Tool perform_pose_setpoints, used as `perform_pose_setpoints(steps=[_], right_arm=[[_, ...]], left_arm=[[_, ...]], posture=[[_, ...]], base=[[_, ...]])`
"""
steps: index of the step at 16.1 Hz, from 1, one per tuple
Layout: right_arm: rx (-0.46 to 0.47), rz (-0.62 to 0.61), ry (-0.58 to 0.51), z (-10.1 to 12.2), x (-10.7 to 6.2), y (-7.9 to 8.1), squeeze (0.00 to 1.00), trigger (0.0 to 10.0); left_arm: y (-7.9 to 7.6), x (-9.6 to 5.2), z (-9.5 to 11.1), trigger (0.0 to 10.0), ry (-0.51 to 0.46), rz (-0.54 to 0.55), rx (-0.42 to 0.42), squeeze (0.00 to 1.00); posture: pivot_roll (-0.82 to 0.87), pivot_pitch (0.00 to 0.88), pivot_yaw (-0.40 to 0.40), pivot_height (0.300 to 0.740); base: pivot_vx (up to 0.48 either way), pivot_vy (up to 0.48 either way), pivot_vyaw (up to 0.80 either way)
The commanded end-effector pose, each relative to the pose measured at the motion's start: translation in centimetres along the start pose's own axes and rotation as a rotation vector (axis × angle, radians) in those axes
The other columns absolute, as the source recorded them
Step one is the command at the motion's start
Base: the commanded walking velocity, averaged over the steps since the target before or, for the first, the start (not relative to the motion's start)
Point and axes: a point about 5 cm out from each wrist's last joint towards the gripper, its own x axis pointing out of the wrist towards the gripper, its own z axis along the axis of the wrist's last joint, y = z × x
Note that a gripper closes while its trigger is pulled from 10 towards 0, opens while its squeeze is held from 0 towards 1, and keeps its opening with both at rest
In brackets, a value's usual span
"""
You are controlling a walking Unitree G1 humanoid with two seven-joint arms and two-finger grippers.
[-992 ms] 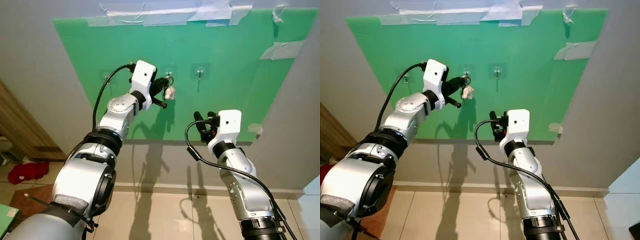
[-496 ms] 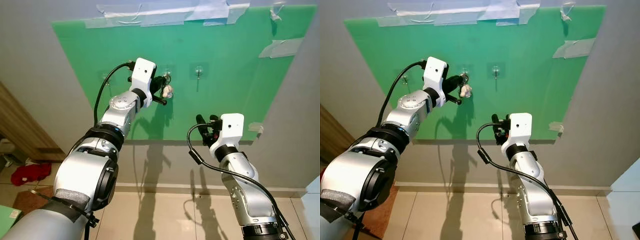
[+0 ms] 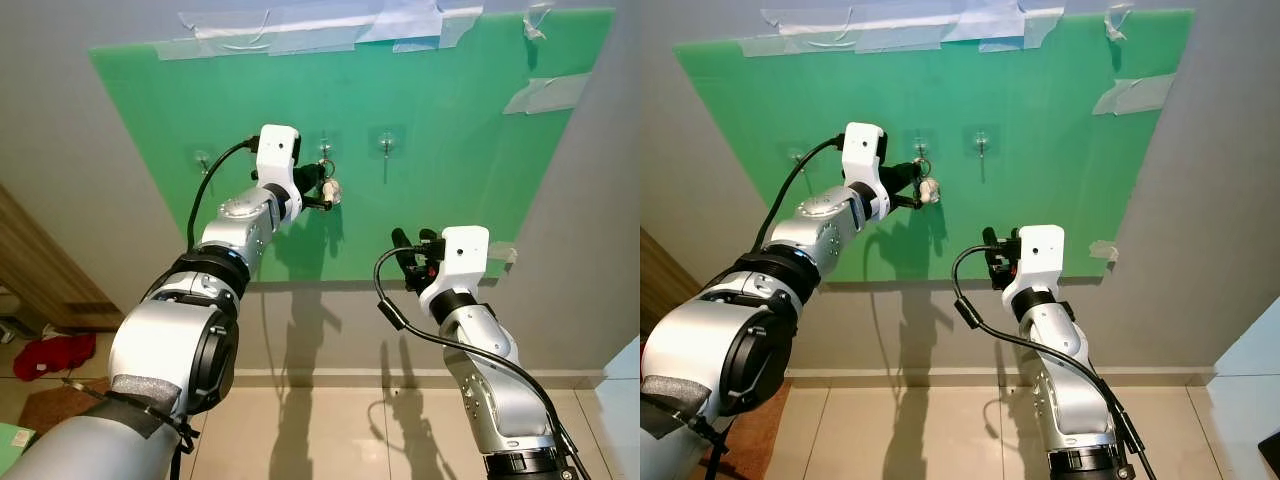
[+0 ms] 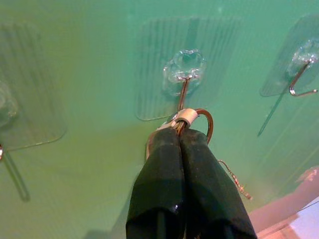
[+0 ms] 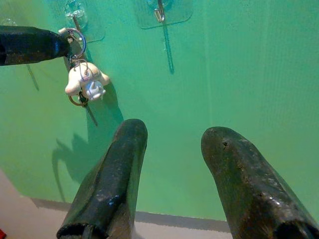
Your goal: Hang keys on a hook
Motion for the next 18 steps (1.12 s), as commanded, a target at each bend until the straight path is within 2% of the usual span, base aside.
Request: perform_pose_setpoints(steps=[1,6,8,12,13,14,15,16,17,18], right_arm=[[0.004,0.009,0.0,0.1,-0.1,0.5,0.0,10.0],[0.009,0.009,0.006,0.0,-0.2,0.6,0.0,10.0],[0.011,0.008,0.009,0.0,-0.3,0.6,0.0,10.0],[0.011,0.009,0.014,-0.1,-0.3,0.6,0.0,10.0],[0.011,0.008,0.015,-0.1,-0.3,0.6,0.0,10.0],[0.012,0.007,0.015,-0.1,-0.3,0.6,0.0,10.0],[0.01,0.004,0.019,-0.1,-0.3,0.6,0.0,10.0],[0.009,0.005,0.02,-0.2,-0.2,0.6,0.0,10.0],[0.009,0.011,0.023,-0.3,-0.1,0.8,0.0,10.0],[0.008,0.013,0.023,-0.3,-0.1,0.8,0.0,10.0]], left_arm=[[0.3,0.0,0.2,0.0,0.018,0.017,-0.04,0.0],[0.4,-0.1,-0.1,0.0,0.026,0.024,-0.098,0.0],[0.3,-0.1,-0.6,0.0,0.053,0.028,-0.151,0.0],[0.3,-0.1,-0.8,0.0,0.056,0.028,-0.133,0.0],[0.3,-0.1,-0.8,0.0,0.061,0.026,-0.112,0.0],[0.3,-0.1,-1.0,0.0,0.072,0.026,-0.058,0.0],[0.1,-0.1,-1.1,10.0,0.09,0.028,0.026,0.0],[0.1,-0.1,-1.2,10.0,0.093,0.031,0.065,0.0],[0.2,-0.1,-1.3,10.0,0.095,0.043,0.166,0.0],[0.3,-0.1,-1.4,10.0,0.094,0.056,0.186,1.0]], posture=[[-0.24,0.0,0.175,0.74],[-0.24,0.0,0.176,0.74],[-0.24,0.0,0.175,0.74],[-0.24,0.0,0.174,0.74],[-0.24,0.0,0.174,0.74],[-0.24,0.0,0.173,0.74],[-0.23,0.0,0.171,0.74],[-0.23,0.0,0.17,0.74],[-0.23,0.0,0.167,0.74],[-0.23,0.0,0.165,0.74]], base=[[0.0,0.0,0.0],[0.0,0.0,0.0],[0.0,0.0,0.0],[0.0,0.0,0.0],[0.0,0.0,0.0],[0.0,0.0,0.0],[0.0,0.0,0.0],[0.0,0.0,0.0],[0.0,0.0,0.0],[0.0,0.0,0.0]])
